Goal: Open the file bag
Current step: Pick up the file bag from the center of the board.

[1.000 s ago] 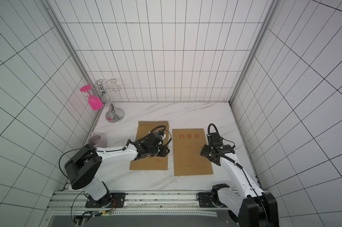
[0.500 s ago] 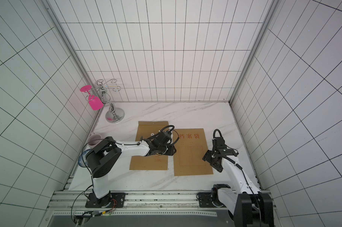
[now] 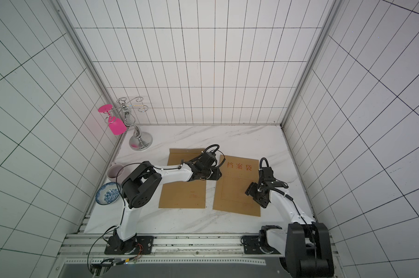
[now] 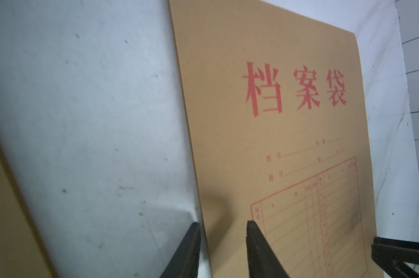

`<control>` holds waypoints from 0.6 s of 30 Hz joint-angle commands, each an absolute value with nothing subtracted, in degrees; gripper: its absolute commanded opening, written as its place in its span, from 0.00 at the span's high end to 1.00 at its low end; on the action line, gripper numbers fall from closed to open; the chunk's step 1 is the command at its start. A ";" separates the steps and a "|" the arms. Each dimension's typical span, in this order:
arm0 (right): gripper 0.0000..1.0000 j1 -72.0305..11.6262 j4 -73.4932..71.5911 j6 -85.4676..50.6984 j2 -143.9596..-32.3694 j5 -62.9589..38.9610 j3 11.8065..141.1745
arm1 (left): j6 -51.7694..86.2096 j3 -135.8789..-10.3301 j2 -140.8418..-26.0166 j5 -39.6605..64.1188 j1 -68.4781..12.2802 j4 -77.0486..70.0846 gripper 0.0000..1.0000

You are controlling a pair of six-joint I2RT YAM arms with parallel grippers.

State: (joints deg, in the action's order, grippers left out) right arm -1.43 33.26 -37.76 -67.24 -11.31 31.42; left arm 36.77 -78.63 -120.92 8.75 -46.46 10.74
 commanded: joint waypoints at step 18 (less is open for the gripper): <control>0.23 -0.60 41.69 -39.16 -56.06 -4.21 30.08 | 34.89 -80.03 -118.30 3.43 -53.53 12.74 0.81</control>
State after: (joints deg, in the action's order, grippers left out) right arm -1.10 36.07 -36.99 -58.48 -6.87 32.80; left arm 34.33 -78.67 -115.55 4.08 -54.54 12.71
